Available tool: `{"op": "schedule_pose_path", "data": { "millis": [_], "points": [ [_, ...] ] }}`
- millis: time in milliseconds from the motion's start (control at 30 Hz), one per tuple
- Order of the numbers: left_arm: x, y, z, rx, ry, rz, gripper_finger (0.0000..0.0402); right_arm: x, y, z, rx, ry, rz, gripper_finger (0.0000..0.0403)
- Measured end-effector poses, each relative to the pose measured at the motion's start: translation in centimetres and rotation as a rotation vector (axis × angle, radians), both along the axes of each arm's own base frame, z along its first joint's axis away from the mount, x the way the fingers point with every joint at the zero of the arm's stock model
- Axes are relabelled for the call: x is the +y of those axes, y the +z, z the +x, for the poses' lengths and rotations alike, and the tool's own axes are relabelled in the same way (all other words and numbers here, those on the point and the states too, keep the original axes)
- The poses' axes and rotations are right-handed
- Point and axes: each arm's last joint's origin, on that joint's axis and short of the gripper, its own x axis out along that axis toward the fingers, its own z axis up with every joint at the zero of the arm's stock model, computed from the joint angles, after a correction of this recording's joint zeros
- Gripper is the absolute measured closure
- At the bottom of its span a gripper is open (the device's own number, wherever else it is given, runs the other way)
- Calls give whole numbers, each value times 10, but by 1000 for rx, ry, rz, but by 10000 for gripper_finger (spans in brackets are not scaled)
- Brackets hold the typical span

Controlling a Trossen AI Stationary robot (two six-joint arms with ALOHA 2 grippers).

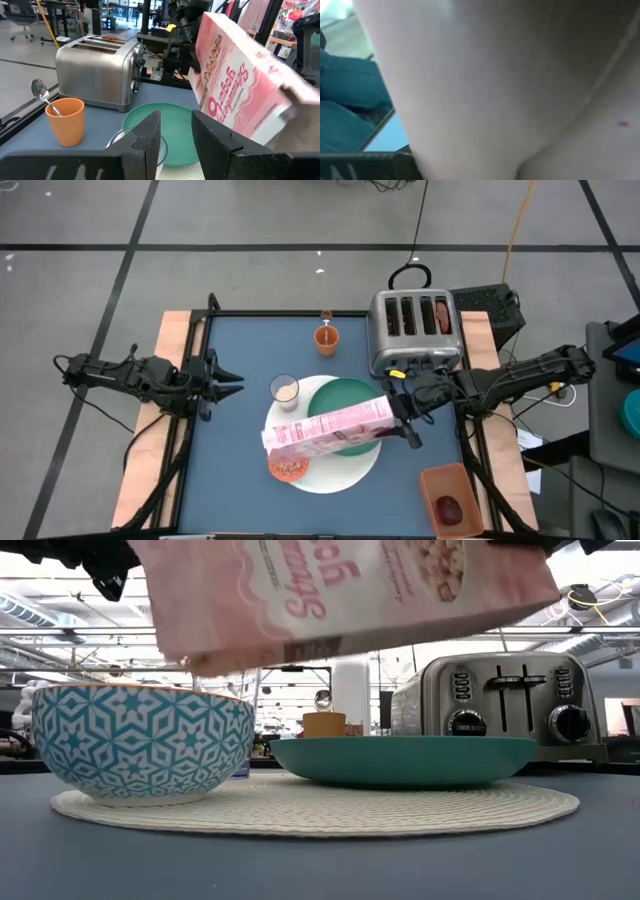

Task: Arrange a breakfast setting
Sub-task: Pour the cereal into the orange patterned bowl

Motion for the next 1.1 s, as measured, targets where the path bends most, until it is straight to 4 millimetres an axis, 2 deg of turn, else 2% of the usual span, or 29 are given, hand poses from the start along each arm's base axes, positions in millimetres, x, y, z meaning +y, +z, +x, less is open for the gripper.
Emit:
{"op": "schedule_pose_path", "data": {
  "millis": [100,233,433,633,833,967,1100],
  "points": [
    [0,0,0,0,0,0,286,0,1,-1,32,2,-11,186],
    [0,0,0,0,0,1,286,0,13,1,-10,8,-19,186],
    [0,0,0,0,0,1,286,0,7,-1,45,5,-22,186],
    [0,0,0,0,0,2,286,0,11,1,3,7,-20,186],
    [0,0,0,0,1,0,286,0,5,-1,62,6,-26,186],
    [0,0,0,0,0,0,286,0,11,2,-7,6,-15,186],
    [0,0,0,0,0,0,286,0,7,0,40,7,-24,186]
  ]
}}
